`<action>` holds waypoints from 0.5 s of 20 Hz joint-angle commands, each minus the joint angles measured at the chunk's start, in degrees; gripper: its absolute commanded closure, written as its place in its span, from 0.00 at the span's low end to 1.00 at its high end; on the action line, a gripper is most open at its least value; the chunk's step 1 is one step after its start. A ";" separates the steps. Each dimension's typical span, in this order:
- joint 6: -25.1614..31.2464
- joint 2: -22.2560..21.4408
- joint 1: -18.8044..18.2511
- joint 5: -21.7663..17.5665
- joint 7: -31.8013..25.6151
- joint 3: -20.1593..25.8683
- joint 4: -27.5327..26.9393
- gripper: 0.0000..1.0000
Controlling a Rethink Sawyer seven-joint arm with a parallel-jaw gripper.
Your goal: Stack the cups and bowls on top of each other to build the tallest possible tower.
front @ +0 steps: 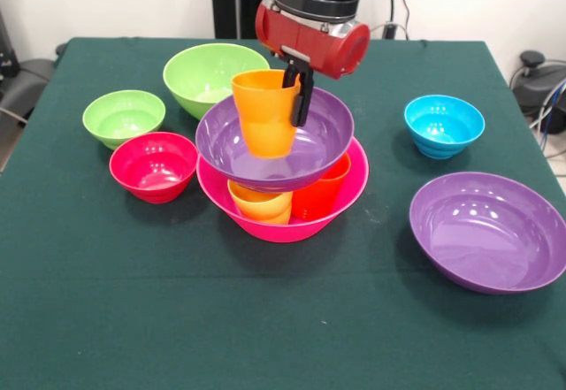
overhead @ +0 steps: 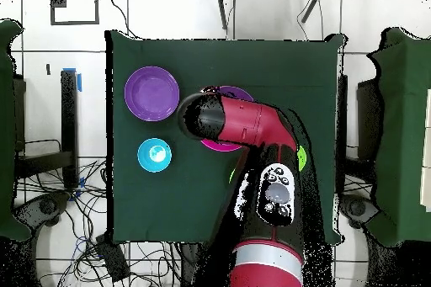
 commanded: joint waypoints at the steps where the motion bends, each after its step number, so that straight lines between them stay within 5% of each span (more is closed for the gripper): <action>1: 3.22 2.60 -0.45 -2.61 -1.41 4.87 -1.35 1.00; 10: 2.93 1.62 -1.10 -2.70 -1.86 5.33 1.11 1.00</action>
